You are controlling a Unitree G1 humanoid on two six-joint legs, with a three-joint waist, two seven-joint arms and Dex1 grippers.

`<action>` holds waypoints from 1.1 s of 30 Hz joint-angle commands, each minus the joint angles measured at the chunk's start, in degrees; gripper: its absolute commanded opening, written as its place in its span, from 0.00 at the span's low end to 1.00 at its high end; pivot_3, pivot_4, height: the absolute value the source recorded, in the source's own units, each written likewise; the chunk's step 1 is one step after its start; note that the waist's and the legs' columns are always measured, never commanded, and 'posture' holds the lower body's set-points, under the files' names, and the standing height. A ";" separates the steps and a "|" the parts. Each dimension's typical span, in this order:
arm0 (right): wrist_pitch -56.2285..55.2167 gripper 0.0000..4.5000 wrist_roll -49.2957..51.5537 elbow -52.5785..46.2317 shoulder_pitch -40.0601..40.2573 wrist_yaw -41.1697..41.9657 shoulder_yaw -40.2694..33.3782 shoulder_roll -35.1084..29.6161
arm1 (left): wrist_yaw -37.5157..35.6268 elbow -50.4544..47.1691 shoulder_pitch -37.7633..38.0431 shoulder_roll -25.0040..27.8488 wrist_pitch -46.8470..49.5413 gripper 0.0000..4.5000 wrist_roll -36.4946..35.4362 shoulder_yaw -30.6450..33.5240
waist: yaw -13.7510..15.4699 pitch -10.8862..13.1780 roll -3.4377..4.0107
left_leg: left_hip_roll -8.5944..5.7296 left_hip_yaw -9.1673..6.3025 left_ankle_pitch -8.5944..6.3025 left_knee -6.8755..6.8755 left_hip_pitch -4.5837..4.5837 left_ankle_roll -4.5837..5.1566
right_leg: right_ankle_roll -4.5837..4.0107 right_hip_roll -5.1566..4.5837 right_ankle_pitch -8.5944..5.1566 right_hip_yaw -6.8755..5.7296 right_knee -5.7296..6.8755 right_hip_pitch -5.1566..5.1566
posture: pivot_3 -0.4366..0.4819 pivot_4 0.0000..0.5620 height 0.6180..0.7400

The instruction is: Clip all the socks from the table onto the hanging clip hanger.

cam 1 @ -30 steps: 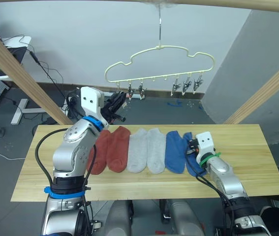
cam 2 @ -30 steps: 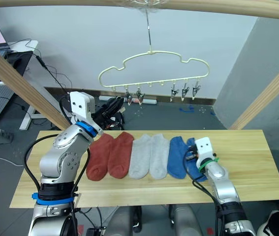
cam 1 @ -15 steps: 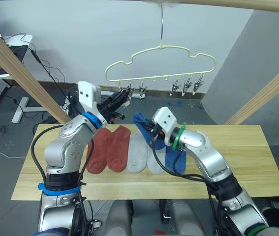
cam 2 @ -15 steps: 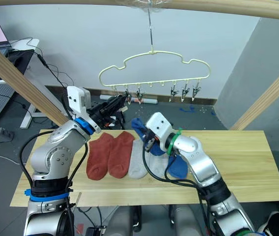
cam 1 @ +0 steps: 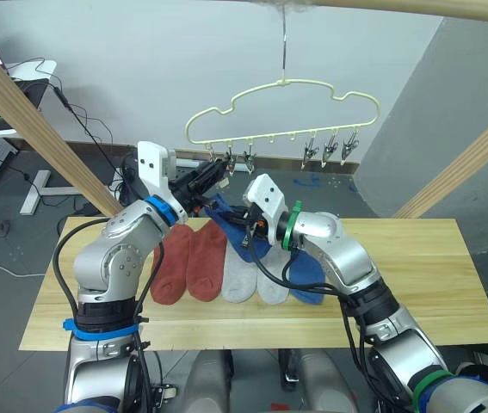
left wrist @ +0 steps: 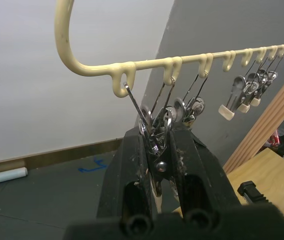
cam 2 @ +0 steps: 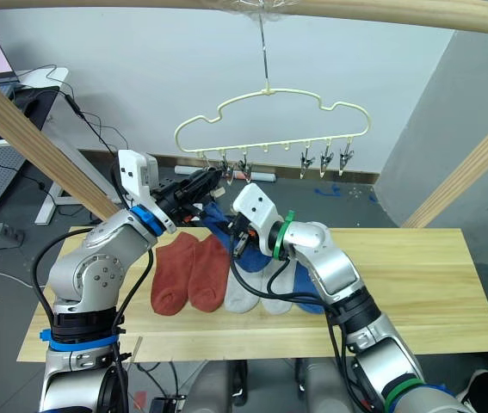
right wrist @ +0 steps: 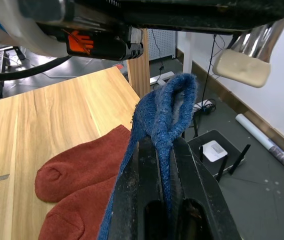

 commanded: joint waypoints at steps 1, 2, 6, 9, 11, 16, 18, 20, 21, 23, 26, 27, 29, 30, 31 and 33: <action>-1.78 0.00 0.55 -0.30 -1.92 -1.12 -1.50 1.32 | -0.90 -3.02 0.02 0.38 -0.30 0.06 -1.01 0.20 | 0.00 0.00 0.00 | 0.00 0.00 0.00 0.00 0.00 0.00 | 0.00 0.00 0.00 0.00 0.00 0.00 | 0.40 0.50 1.00; -2.15 0.00 0.51 0.04 -2.29 -1.62 -1.95 1.50 | -0.99 -2.93 0.09 0.43 -0.34 0.06 -0.98 0.21 | 0.00 0.00 0.00 | 0.00 0.00 0.00 0.00 0.00 0.00 | 0.00 0.00 0.00 0.00 0.00 0.00 | 0.40 0.50 1.00; -2.72 0.00 0.37 0.53 -2.72 -2.27 -2.74 1.65 | -1.04 -2.99 0.38 0.50 -0.45 0.06 -0.83 0.23 | 0.02 0.00 0.00 | 0.00 0.00 0.00 0.00 -0.01 0.00 | -0.01 -0.01 0.00 -0.01 0.00 0.00 | 0.40 0.50 1.00; -2.75 0.00 0.46 0.76 -2.73 -2.43 -3.08 1.73 | -1.04 -2.95 0.41 0.40 -0.44 0.06 -0.78 0.28 | 0.00 0.00 0.00 | -0.01 0.01 0.00 0.00 -0.01 0.00 | -0.01 -0.03 0.01 0.00 0.00 0.00 | 0.40 0.50 1.00; -2.85 0.00 0.59 0.87 -2.70 -2.82 -3.41 1.96 | -1.06 -3.02 0.46 0.36 -0.35 0.06 -0.84 0.29 | 0.00 0.00 0.00 | 0.00 0.00 0.00 0.00 -0.01 0.00 | -0.01 -0.03 0.01 -0.01 0.00 0.00 | 0.40 0.50 1.00; -3.32 0.00 0.46 1.65 -2.95 -3.87 -4.00 2.41 | -1.13 -3.19 0.65 0.37 0.55 0.06 -1.61 0.48 | -0.01 0.00 0.00 | -0.01 0.00 0.00 0.00 -0.01 0.00 | -0.01 -0.03 0.01 -0.01 0.01 0.00 | 0.40 0.50 1.00; -3.64 0.00 0.50 1.81 -3.14 -4.29 -4.23 2.66 | -1.07 -3.36 0.82 0.45 1.28 0.06 -2.18 0.66 | -0.01 0.00 0.00 | -0.01 0.00 0.00 0.00 -0.01 0.00 | -0.01 -0.03 0.01 -0.01 0.01 0.00 | 0.40 0.50 1.00; -4.17 0.00 0.42 2.04 -3.48 -4.81 -4.53 2.99 | -1.10 -3.64 1.15 0.49 2.04 0.06 -2.99 1.10 | -0.01 0.00 0.00 | -0.01 -0.01 0.00 0.00 -0.01 0.00 | -0.01 -0.03 0.01 -0.01 0.01 0.00 | 0.40 0.50 1.00; -4.44 0.00 0.34 2.17 -3.60 -5.00 -4.66 3.11 | -1.05 -3.78 1.29 0.59 2.23 0.06 -3.13 1.19 | -0.02 0.00 0.00 | 0.00 0.00 0.00 0.00 -0.01 0.00 | -0.01 -0.03 0.01 -0.01 0.01 0.00 | 0.40 0.50 1.00; -4.92 0.00 0.23 2.43 -3.74 -5.25 -4.79 3.21 | -0.98 -3.99 1.45 0.71 2.52 0.06 -3.28 1.31 | -0.02 0.00 0.00 | 0.00 -0.01 0.00 0.00 -0.01 0.00 | -0.01 -0.03 0.01 -0.01 0.01 0.00 | 0.40 0.50 1.00; -5.51 0.00 0.26 2.75 -4.05 -5.69 -5.08 3.32 | -0.43 -4.20 1.79 0.78 2.86 0.06 -3.19 1.65 | -0.02 0.00 0.00 | 0.00 -0.01 0.00 0.00 0.00 0.00 | -0.01 -0.02 0.01 -0.02 0.02 0.00 | 0.40 0.50 1.00; -5.67 0.00 0.31 2.77 -4.10 -5.73 -5.14 3.37 | -0.17 -4.19 1.86 0.75 2.91 0.06 -3.14 1.75 | -0.02 0.00 0.00 | 0.00 -0.01 0.00 0.00 -0.01 0.00 | -0.01 -0.02 0.01 -0.02 0.02 0.00 | 0.40 0.50 1.00; -5.85 0.00 0.53 2.64 -4.15 -5.66 -5.21 3.54 | 0.11 -4.19 1.97 0.80 2.76 0.14 -2.82 1.68 | -0.02 0.00 0.00 | -0.01 0.00 0.00 0.00 -0.01 0.00 | -0.01 -0.03 0.01 -0.01 0.01 0.00 | 0.40 0.50 1.00; -5.95 0.00 0.75 2.46 -4.13 -5.50 -5.19 3.69 | 0.07 -4.14 2.08 0.77 2.53 0.22 -2.66 1.52 | -0.02 0.00 0.00 | -0.01 0.00 0.00 0.00 -0.01 0.00 | -0.01 -0.03 0.01 -0.01 0.01 0.00 | 0.40 0.49 1.00; -6.00 0.00 0.90 2.31 -4.12 -5.38 -5.17 3.81 | 0.08 -4.10 2.14 0.72 2.37 0.27 -2.59 1.42 | -0.03 0.00 0.00 | -0.01 0.00 0.00 0.00 -0.01 0.00 | -0.01 -0.03 0.01 -0.01 0.01 0.00 | 0.40 0.49 1.00; -6.00 0.00 1.14 2.08 -4.08 -5.10 -5.21 4.09 | 0.14 -4.03 2.18 0.50 2.26 0.41 -2.75 1.40 | -0.04 0.00 0.00 | 0.00 0.00 0.00 0.00 -0.01 0.00 | -0.01 -0.03 0.01 -0.01 0.02 0.00 | 0.40 0.49 1.00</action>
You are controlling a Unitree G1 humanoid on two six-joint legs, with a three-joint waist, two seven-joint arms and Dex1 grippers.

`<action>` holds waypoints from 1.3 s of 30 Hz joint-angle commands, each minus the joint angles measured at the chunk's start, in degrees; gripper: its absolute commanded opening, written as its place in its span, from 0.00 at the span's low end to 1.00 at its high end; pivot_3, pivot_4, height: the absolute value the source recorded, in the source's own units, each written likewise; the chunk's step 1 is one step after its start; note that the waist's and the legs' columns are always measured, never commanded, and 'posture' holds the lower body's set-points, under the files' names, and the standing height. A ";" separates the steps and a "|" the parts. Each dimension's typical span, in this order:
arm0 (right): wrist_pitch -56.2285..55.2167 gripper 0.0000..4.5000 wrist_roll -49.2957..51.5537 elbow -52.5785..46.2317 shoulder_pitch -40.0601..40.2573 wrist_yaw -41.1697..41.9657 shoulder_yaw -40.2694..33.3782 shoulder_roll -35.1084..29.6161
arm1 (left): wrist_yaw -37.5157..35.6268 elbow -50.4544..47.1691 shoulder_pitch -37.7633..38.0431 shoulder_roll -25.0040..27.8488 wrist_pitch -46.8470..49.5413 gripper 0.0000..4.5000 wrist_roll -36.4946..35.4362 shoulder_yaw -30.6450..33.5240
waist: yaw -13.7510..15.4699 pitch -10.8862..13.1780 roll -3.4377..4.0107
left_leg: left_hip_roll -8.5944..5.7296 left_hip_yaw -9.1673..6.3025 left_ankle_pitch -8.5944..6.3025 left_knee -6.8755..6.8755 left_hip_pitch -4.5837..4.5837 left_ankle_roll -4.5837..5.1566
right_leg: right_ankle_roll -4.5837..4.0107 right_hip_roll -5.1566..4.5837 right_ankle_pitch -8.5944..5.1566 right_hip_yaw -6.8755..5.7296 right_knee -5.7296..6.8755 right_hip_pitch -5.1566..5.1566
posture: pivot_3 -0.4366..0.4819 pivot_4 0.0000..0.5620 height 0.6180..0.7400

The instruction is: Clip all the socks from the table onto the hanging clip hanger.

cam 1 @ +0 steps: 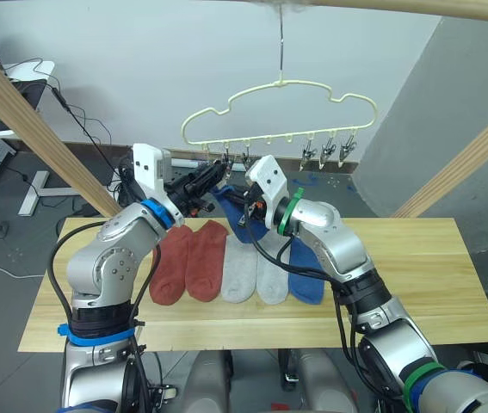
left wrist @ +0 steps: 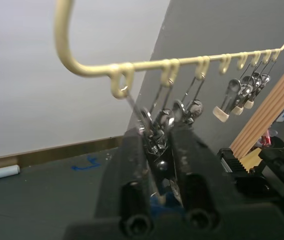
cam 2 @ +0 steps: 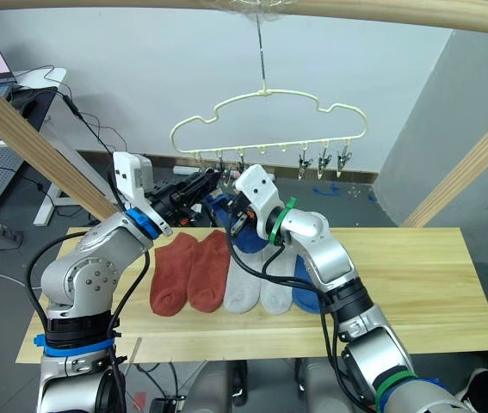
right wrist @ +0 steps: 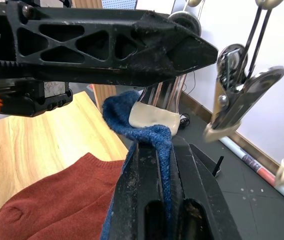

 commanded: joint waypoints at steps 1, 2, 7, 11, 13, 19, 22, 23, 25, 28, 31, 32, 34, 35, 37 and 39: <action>-1.66 0.00 1.28 -2.46 -1.08 0.17 -0.73 0.93 | -0.10 -1.84 0.35 -0.06 -0.34 0.47 -0.68 0.20 | -0.01 0.00 0.00 | 0.00 0.00 0.00 0.00 0.00 0.00 | 0.00 0.00 0.00 0.00 0.00 0.00 | 0.40 0.49 1.00; -1.65 0.00 1.33 -2.53 -1.05 0.33 -0.69 1.00 | -0.22 -1.99 0.42 -0.07 -0.42 0.54 -0.83 0.23 | 0.00 0.00 0.00 | 0.00 -0.01 0.00 0.00 0.00 0.00 | 0.00 0.00 0.00 -0.01 0.00 0.00 | 0.40 0.49 1.00; -1.80 0.00 1.22 -2.62 -0.89 0.84 -0.47 0.97 | -0.13 -2.40 0.90 0.38 -0.32 0.87 -0.94 0.71 | 0.01 0.00 0.00 | 0.00 0.00 0.00 0.00 0.00 0.00 | 0.00 0.00 0.00 -0.01 0.01 0.00 | 0.40 0.49 1.00; -2.05 0.00 0.88 -2.62 -0.67 1.24 0.01 0.62 | -0.71 -3.66 1.97 1.59 1.10 0.99 -2.64 1.80 | -0.06 0.00 0.00 | 0.01 0.00 0.00 0.00 0.00 0.00 | 0.00 0.00 0.00 -0.01 0.01 0.00 | 0.41 0.48 1.00; -2.06 0.00 0.64 -2.78 -0.40 1.59 0.46 0.27 | -1.16 -4.41 2.78 2.45 2.06 0.99 -3.46 2.28 | -0.06 0.00 0.00 | 0.01 -0.01 0.00 0.00 0.00 0.00 | -0.01 0.00 0.00 -0.01 0.01 0.00 | 0.41 0.48 1.00; -2.31 0.00 -1.36 -3.68 1.07 3.62 3.57 -2.04 | -1.81 -5.80 5.32 4.89 2.48 0.99 -3.46 2.58 | -0.01 0.00 -0.01 | 0.00 -0.01 0.00 0.01 0.00 0.00 | 0.00 -0.01 0.00 -0.01 0.01 0.00 | 0.41 0.48 1.00; -2.25 0.00 -1.02 -3.89 1.38 3.18 3.64 -1.72 | -1.97 -6.22 5.81 5.24 2.18 0.99 -3.32 2.16 | 0.01 0.00 -0.01 | 0.00 -0.01 0.00 0.01 0.00 0.00 | -0.01 -0.01 0.00 -0.01 0.02 0.00 | 0.42 0.49 1.00; -2.22 0.00 -0.73 -3.90 1.43 3.02 3.44 -1.48 | -1.96 -6.26 5.84 5.24 2.10 0.99 -3.25 2.05 | 0.02 0.00 -0.01 | 0.00 -0.02 0.00 0.01 0.00 0.00 | -0.01 -0.01 0.00 -0.01 0.02 0.00 | 0.42 0.48 1.00; -2.04 0.13 -0.38 -4.02 1.51 2.65 3.11 -1.04 | -1.99 -6.30 5.85 5.26 1.99 1.00 -3.16 1.99 | 0.02 -0.01 -0.01 | 0.00 -0.02 0.00 0.01 0.00 0.00 | -0.01 -0.01 0.00 -0.01 0.03 0.00 | 0.42 0.48 1.00; -1.87 0.32 -0.56 -4.26 1.61 2.39 3.26 -0.82 | -2.21 -6.40 6.04 5.59 1.82 1.00 -2.94 2.14 | 0.00 -0.01 -0.01 | 0.00 -0.02 0.00 0.02 0.01 0.00 | -0.01 0.00 0.00 -0.01 0.04 0.00 | 0.42 0.48 1.00; -1.53 0.54 -0.91 -5.52 2.13 2.59 3.68 -1.37 | -2.80 -6.68 6.59 6.42 1.02 1.00 -2.08 2.16 | 0.00 -0.01 -0.01 | 0.00 -0.01 0.00 0.02 0.00 0.00 | -0.01 -0.01 0.00 -0.01 0.04 0.00 | 0.42 0.48 1.00; -1.16 0.54 -0.93 -6.36 2.48 2.69 3.72 -1.73 | -2.97 -6.86 6.83 6.67 0.55 1.00 -1.71 2.14 | 0.00 -0.01 -0.01 | 0.00 -0.02 0.00 0.01 0.00 0.00 | -0.01 -0.01 0.00 -0.01 0.03 0.00 | 0.42 0.48 1.00; -0.13 0.54 -0.99 -8.70 3.56 3.03 3.66 -3.07 | -3.47 -7.50 7.32 7.15 -1.18 1.00 -0.29 1.67 | 0.03 -0.01 -0.01 | 0.00 -0.02 0.00 0.01 0.00 0.00 | -0.01 -0.01 0.00 -0.01 0.03 0.00 | 0.42 0.48 1.00; 0.23 0.54 -0.98 -9.53 3.97 3.16 3.64 -3.64 | -3.66 -7.73 7.50 7.27 -1.93 1.00 0.31 1.37 | 0.04 -0.01 -0.01 | 0.00 -0.02 0.00 0.01 0.00 0.00 | -0.01 -0.01 0.00 -0.01 0.03 0.00 | 0.42 0.48 1.00; 1.80 0.54 -0.73 -13.60 6.05 3.98 3.15 -6.53 | -2.82 -8.77 8.27 6.55 -5.34 1.00 3.28 0.22 | 0.09 -0.01 -0.01 | -0.01 -0.01 0.00 0.02 0.00 0.00 | -0.01 -0.03 0.00 -0.01 0.02 0.00 | 0.42 0.48 1.00; 3.47 0.54 -0.21 -17.80 7.85 4.70 2.60 -9.36 | -2.37 -9.45 8.90 5.82 -7.93 1.00 5.41 -0.86 | 0.27 -0.01 -0.01 | -0.02 -0.01 0.00 0.01 -0.01 0.00 | -0.01 -0.05 0.00 -0.01 0.01 0.00 | 0.42 0.49 1.00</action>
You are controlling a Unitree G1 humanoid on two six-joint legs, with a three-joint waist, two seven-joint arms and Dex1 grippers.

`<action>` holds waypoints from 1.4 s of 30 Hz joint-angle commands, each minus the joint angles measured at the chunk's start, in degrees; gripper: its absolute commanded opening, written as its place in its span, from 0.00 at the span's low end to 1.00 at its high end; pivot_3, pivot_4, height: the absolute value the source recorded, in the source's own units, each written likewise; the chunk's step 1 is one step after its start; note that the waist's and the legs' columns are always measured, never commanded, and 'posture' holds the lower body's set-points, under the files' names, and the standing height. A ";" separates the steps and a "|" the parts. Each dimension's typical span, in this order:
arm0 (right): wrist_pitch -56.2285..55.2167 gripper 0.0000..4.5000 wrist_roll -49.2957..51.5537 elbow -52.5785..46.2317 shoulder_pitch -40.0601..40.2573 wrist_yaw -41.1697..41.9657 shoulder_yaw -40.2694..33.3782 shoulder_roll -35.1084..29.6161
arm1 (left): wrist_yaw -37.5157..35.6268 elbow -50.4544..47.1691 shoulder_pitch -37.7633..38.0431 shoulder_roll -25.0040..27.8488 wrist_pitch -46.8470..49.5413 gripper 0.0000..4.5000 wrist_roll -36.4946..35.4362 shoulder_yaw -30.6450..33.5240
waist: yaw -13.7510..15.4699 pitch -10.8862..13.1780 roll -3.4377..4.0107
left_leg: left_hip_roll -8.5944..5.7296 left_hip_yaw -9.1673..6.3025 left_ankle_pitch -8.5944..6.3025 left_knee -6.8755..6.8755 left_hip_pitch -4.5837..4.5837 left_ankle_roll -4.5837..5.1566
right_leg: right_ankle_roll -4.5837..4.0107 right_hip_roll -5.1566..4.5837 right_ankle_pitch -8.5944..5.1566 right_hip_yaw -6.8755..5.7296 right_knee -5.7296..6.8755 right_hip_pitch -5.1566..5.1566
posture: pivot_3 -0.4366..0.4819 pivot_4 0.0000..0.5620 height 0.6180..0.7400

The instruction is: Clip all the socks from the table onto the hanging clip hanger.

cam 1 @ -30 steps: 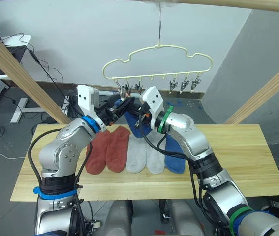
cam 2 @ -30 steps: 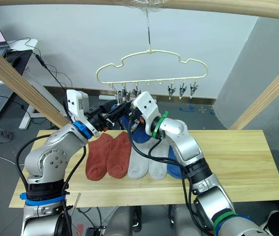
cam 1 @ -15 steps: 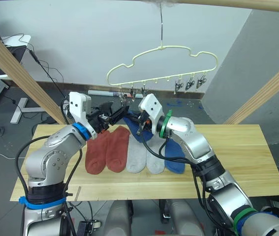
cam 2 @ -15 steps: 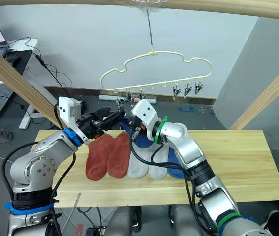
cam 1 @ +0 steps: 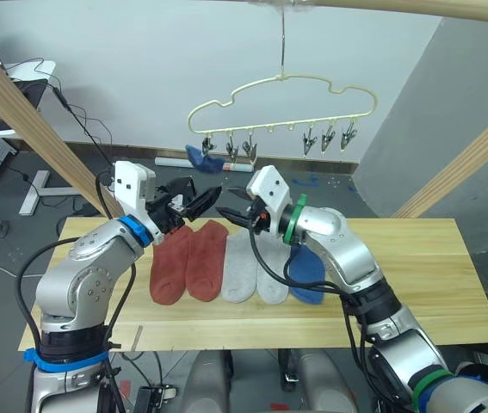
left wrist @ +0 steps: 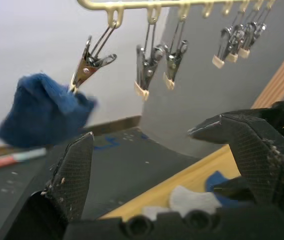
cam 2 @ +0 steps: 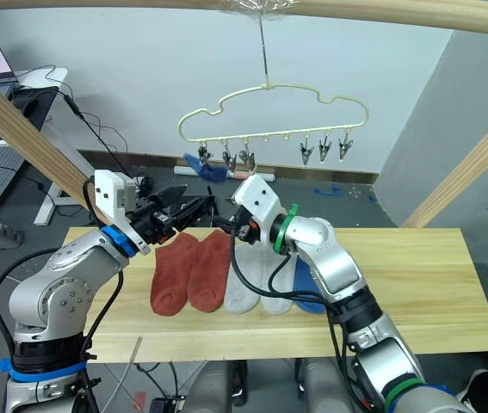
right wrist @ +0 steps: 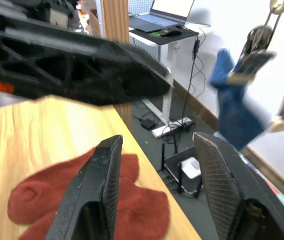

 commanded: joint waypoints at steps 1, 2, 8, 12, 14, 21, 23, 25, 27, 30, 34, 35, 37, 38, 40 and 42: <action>2.60 0.54 1.13 -8.98 2.32 1.56 -1.29 -3.76 | 0.25 -3.69 1.02 -1.06 -6.52 1.00 4.49 -2.40 | 0.15 0.00 0.00 | -0.01 -0.01 0.00 0.01 -0.01 0.00 | 0.00 -0.02 0.00 -0.01 0.00 0.00 | 0.41 0.49 1.00; 4.19 0.54 2.05 -12.10 3.37 1.75 -2.28 -5.19 | 1.24 -3.74 1.49 -2.06 -8.67 1.00 6.60 -3.56 | 0.12 0.00 0.00 | -0.03 0.01 0.00 0.01 -0.01 0.01 | 0.00 -0.03 0.00 0.00 -0.01 0.00 | 0.41 0.50 1.00; 13.57 0.54 8.53 -27.98 8.87 2.22 -8.46 -12.11 | 6.03 -1.40 2.07 -8.24 -20.04 1.00 17.74 -9.78 | 0.00 0.01 -0.01 | -0.02 -0.01 -0.06 0.00 -0.01 0.10 | 0.00 -0.01 0.00 0.00 -0.01 0.00 | 0.38 0.53 1.00; 18.14 0.54 11.83 -33.91 11.38 1.37 -11.29 -15.03 | 9.24 0.78 1.01 -12.48 -24.76 1.00 22.27 -12.13 | -0.29 0.01 0.00 | 0.00 0.01 -0.13 0.00 0.00 0.24 | 0.01 0.01 -0.01 0.01 0.00 0.00 | 0.34 0.55 1.00; 20.16 0.54 13.27 -35.54 12.52 0.57 -12.51 -15.80 | 10.88 2.24 0.06 -14.38 -27.41 1.00 24.21 -12.54 | -0.38 0.03 -0.04 | 0.00 0.02 -0.14 0.01 0.01 0.25 | 0.02 0.03 -0.01 0.02 0.00 0.00 | 0.31 0.56 1.00; 23.68 0.54 16.31 -38.64 12.87 -1.58 -14.96 -17.70 | 13.59 7.79 -2.73 -18.46 -32.43 1.00 28.17 -13.29 | -1.15 0.06 -0.05 | -0.01 0.03 -0.14 0.02 0.00 0.27 | 0.21 0.05 -0.12 0.06 -0.01 0.01 | 0.28 0.58 1.00; 23.92 0.54 16.46 -38.56 12.94 -2.03 -15.18 -18.26 | 13.76 9.16 -3.46 -19.00 -33.19 1.00 28.66 -13.25 | -1.43 0.09 -0.06 | -0.01 0.03 -0.15 0.02 0.00 0.27 | 0.25 0.06 -0.15 0.06 -0.02 0.01 | 0.28 0.58 1.00; 23.97 0.54 16.75 -38.50 12.93 -2.40 -15.24 -18.64 | 14.45 10.94 -4.28 -19.42 -34.70 1.00 29.65 -13.33 | -1.54 0.16 -0.05 | -0.01 0.03 -0.15 0.02 0.00 0.27 | 0.26 0.07 -0.15 0.06 -0.03 0.01 | 0.28 0.59 1.00; 24.05 0.55 17.14 -38.62 12.96 -2.75 -15.26 -18.97 | 15.80 12.77 -5.25 -20.02 -35.94 0.91 30.87 -13.27 | -1.58 0.24 -0.09 | 0.00 0.03 -0.15 0.02 0.00 0.28 | 0.28 0.08 -0.16 0.06 -0.03 0.01 | 0.26 0.59 1.00; 24.27 0.55 17.68 -38.99 13.17 -3.15 -15.50 -19.49 | 17.62 14.65 -6.24 -20.70 -36.91 0.74 32.65 -13.14 | -1.65 0.29 -0.12 | 0.00 0.04 -0.15 0.02 -0.01 0.28 | 0.28 0.08 -0.17 0.06 -0.04 0.01 | 0.25 0.59 1.00; 24.55 0.55 18.25 -39.40 13.42 -3.73 -15.82 -20.03 | 18.85 16.32 -6.89 -21.42 -37.45 0.74 33.67 -13.20 | -1.74 0.34 -0.13 | 0.00 0.05 -0.16 0.01 -0.01 0.29 | 0.29 0.08 -0.17 0.07 -0.06 0.01 | 0.24 0.59 1.00; 24.62 0.55 18.40 -39.50 13.44 -3.86 -15.90 -20.11 | 19.85 16.74 -7.14 -21.60 -37.43 0.74 34.26 -12.95 | -1.74 0.35 -0.13 | 0.00 0.05 -0.16 0.01 -0.01 0.29 | 0.30 0.08 -0.17 0.07 -0.07 0.01 | 0.24 0.59 1.00; 24.62 0.55 18.72 -39.54 13.41 -4.03 -16.08 -20.31 | 21.18 18.04 -8.07 -21.98 -37.75 0.74 34.60 -12.27 | -1.76 0.40 -0.16 | 0.00 0.05 -0.16 0.01 -0.01 0.29 | 0.30 0.08 -0.17 0.06 -0.07 0.01 | 0.24 0.59 1.00; 24.55 0.55 18.87 -39.45 13.38 -4.06 -16.17 -20.46 | 21.41 18.70 -8.58 -22.03 -38.00 0.74 34.68 -12.20 | -1.77 0.42 -0.16 | 0.00 0.05 -0.16 0.01 -0.01 0.29 | 0.30 0.08 -0.17 0.06 -0.06 0.01 | 0.24 0.59 1.00; 24.41 0.55 19.21 -39.31 13.41 -4.09 -16.37 -20.83 | 21.93 19.80 -9.53 -22.32 -38.48 0.74 34.89 -12.15 | -1.79 0.54 -0.20 | 0.00 0.04 -0.16 0.02 -0.01 0.29 | 0.30 0.08 -0.18 0.06 -0.06 0.01 | 0.24 0.59 1.00; 24.20 0.55 19.46 -39.06 13.42 -4.14 -16.48 -21.21 | 22.87 21.11 -10.56 -22.64 -39.01 0.74 35.33 -11.91 | -1.86 0.69 -0.21 | 0.00 0.05 -0.16 0.02 -0.01 0.29 | 0.31 0.08 -0.18 0.06 -0.06 0.01 | 0.24 0.59 1.00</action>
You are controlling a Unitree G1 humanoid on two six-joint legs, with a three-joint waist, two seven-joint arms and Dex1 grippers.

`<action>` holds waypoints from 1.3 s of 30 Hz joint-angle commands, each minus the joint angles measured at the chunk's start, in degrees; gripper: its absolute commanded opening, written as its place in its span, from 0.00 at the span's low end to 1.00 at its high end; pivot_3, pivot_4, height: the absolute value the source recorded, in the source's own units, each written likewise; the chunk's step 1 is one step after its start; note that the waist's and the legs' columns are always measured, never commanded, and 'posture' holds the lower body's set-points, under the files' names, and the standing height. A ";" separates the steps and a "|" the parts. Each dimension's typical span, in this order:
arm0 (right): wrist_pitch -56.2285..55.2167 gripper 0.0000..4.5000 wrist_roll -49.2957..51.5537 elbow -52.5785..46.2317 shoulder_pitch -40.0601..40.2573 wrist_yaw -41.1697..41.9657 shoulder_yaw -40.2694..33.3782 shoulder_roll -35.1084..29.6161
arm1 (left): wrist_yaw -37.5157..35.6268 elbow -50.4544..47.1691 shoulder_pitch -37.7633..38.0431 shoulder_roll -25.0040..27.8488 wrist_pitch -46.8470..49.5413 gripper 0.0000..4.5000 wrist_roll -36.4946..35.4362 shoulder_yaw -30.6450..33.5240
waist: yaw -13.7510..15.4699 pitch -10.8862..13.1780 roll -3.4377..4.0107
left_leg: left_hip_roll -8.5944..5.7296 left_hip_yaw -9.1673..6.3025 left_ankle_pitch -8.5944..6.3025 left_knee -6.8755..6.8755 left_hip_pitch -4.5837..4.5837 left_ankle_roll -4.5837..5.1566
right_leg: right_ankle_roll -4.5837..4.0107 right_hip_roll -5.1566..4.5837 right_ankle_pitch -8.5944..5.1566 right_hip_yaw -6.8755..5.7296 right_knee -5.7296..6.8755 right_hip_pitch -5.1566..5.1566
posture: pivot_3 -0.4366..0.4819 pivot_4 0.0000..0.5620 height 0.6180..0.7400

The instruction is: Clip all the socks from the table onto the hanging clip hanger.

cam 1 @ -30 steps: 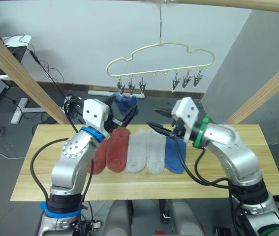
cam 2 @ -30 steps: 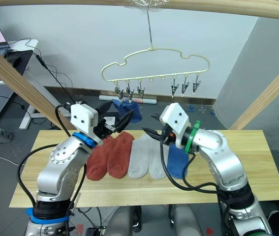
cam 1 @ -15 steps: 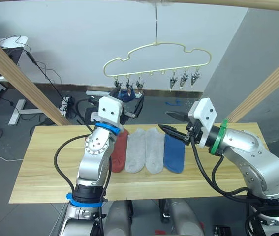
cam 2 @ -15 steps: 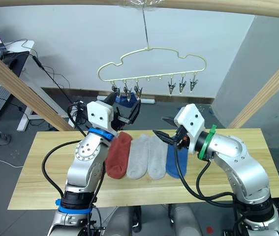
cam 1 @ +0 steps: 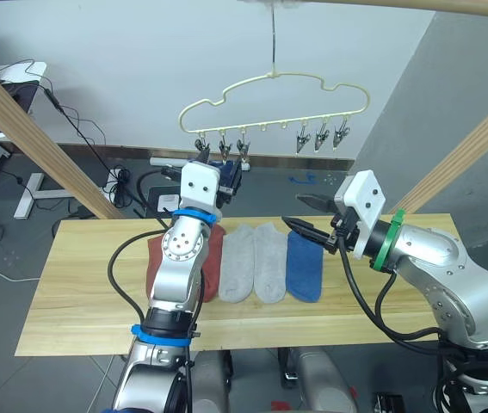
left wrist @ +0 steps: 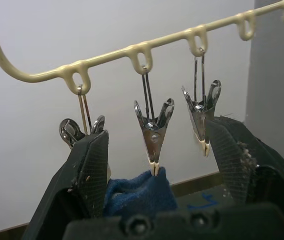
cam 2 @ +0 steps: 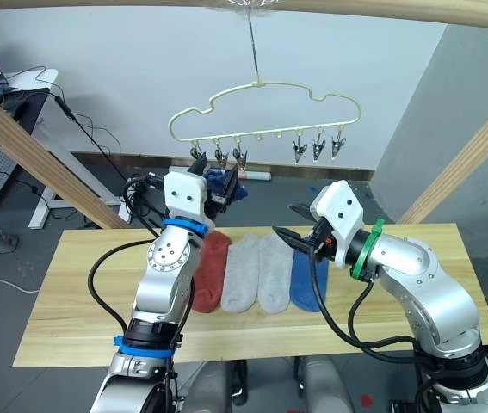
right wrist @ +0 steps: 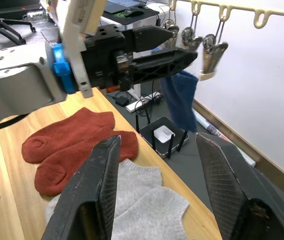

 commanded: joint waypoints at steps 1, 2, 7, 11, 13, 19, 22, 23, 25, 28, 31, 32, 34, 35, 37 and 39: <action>-0.98 0.55 0.92 -2.16 -0.04 -0.26 -1.67 -1.02 | 2.03 1.17 -2.27 -0.81 -2.37 0.74 1.16 0.37 | -0.03 0.07 -0.01 | 0.00 0.00 0.00 0.00 0.00 0.00 | 0.00 0.00 0.00 0.00 0.00 0.00 | 0.24 0.59 1.00; -0.99 0.55 1.02 -2.13 -0.06 -0.31 -1.71 -1.19 | 2.44 1.68 -2.69 -0.93 -2.52 0.74 1.28 0.47 | -0.04 0.11 -0.04 | 0.00 0.00 0.00 0.00 -0.01 0.00 | 0.01 0.00 0.00 0.00 -0.01 0.00 | 0.24 0.59 1.00; -1.19 0.55 1.40 -1.39 -0.30 -0.37 -1.94 -1.95 | 4.53 5.12 -5.35 -1.67 -4.23 0.74 2.36 0.41 | -0.19 0.47 -0.05 | 0.00 0.01 0.00 -0.01 -0.02 0.00 | 0.01 0.00 -0.01 0.00 -0.03 0.00 | 0.23 0.60 1.00; -1.43 0.55 1.45 -1.20 -0.25 -0.45 -1.92 -2.27 | 5.27 6.12 -6.00 -2.12 -4.92 0.74 2.63 0.26 | -0.32 0.52 -0.04 | 0.00 0.02 0.00 -0.01 -0.02 0.00 | 0.02 0.00 -0.01 0.00 -0.03 0.00 | 0.23 0.60 1.00; -1.44 0.55 1.50 -1.21 -0.23 -0.51 -1.92 -2.35 | 5.32 6.22 -6.03 -2.01 -5.74 0.74 2.99 0.04 | -0.44 0.53 -0.04 | 0.00 0.02 0.00 -0.02 -0.02 -0.01 | 0.02 0.00 -0.01 0.00 -0.04 0.00 | 0.23 0.60 1.00; -1.46 0.55 1.47 -1.22 0.01 -0.77 -1.92 -2.46 | 6.06 6.32 -5.81 -2.43 -5.46 0.50 2.71 0.63 | -0.88 0.56 -0.05 | 0.00 0.02 0.00 -0.02 -0.02 -0.01 | 0.02 -0.01 -0.01 0.00 -0.04 0.00 | 0.23 0.60 1.00; -1.52 0.55 1.42 -1.13 0.09 -0.81 -1.81 -2.44 | 6.21 6.28 -5.89 -2.39 -5.40 0.50 2.54 0.71 | -1.16 0.58 -0.04 | 0.00 0.02 0.00 -0.02 -0.02 -0.01 | 0.02 -0.01 -0.01 0.00 -0.04 0.00 | 0.23 0.60 1.00; -1.54 0.55 1.40 -1.07 0.08 -0.82 -1.77 -2.43 | 6.27 6.22 -5.94 -2.32 -5.40 0.50 2.54 0.73 | -1.21 0.58 -0.04 | 0.00 0.02 0.00 -0.02 -0.02 -0.01 | 0.02 -0.01 -0.01 0.00 -0.04 0.00 | 0.23 0.60 1.00; -1.61 0.55 1.40 -1.12 0.24 -0.74 -1.79 -2.52 | 6.46 5.84 -5.93 -2.29 -5.24 0.50 2.62 0.73 | -1.23 0.59 -0.04 | 0.00 0.03 0.00 -0.03 -0.02 -0.01 | 0.02 -0.01 -0.01 0.00 -0.04 -0.01 | 0.23 0.60 1.00; -1.68 0.55 1.40 -1.07 0.27 -0.68 -1.75 -2.53 | 6.48 5.40 -5.94 -2.25 -5.16 0.50 2.68 0.67 | -1.23 0.59 -0.04 | 0.00 0.03 0.00 -0.03 -0.02 -0.01 | 0.03 -0.01 -0.02 0.00 -0.04 -0.01 | 0.23 0.60 1.00; -1.82 0.55 1.38 -0.98 0.20 -0.61 -1.65 -2.50 | 6.40 5.04 -5.90 -2.27 -5.03 0.50 2.60 0.65 | -1.23 0.60 -0.04 | 0.00 0.03 0.00 -0.03 -0.02 -0.01 | 0.03 -0.01 -0.02 0.00 -0.04 -0.01 | 0.23 0.60 1.00; -2.00 0.55 1.39 -0.90 0.15 -0.54 -1.59 -2.41 | 6.35 4.79 -5.86 -2.27 -4.96 0.50 2.49 0.70 | -1.23 0.60 -0.04 | 0.00 0.03 0.00 -0.03 -0.02 -0.01 | 0.03 -0.01 -0.02 0.00 -0.04 -0.01 | 0.23 0.60 1.00; -2.27 0.55 1.40 -0.79 0.12 -0.47 -1.52 -2.31 | 6.19 4.34 -5.80 -2.31 -4.77 0.50 2.16 0.80 | -1.23 0.61 -0.04 | 0.00 0.03 0.00 -0.03 -0.02 -0.01 | 0.03 0.00 -0.02 0.00 -0.04 -0.01 | 0.23 0.60 1.00; -2.41 0.55 1.41 -0.73 0.13 -0.45 -1.48 -2.26 | 6.13 4.11 -5.78 -2.34 -4.64 0.50 2.00 0.85 | -1.23 0.61 -0.04 | 0.00 0.03 0.00 -0.03 -0.02 -0.01 | 0.03 -0.01 -0.02 0.00 -0.05 -0.01 | 0.23 0.60 1.00; -2.65 0.55 1.42 -0.65 0.16 -0.46 -1.41 -2.24 | 6.04 3.90 -5.74 -2.33 -4.49 0.50 1.89 0.83 | -1.23 0.61 -0.04 | 0.00 0.03 0.00 -0.03 -0.02 -0.01 | 0.03 -0.01 -0.02 0.01 -0.04 -0.01 | 0.23 0.60 1.00; -3.02 0.55 1.41 -0.53 0.30 -0.48 -1.34 -2.13 | 5.82 3.52 -5.62 -2.33 -4.45 0.50 1.85 0.63 | -1.22 0.61 -0.04 | 0.00 0.03 0.00 -0.03 -0.02 -0.01 | 0.03 -0.01 -0.02 0.00 -0.05 -0.01 | 0.24 0.60 1.00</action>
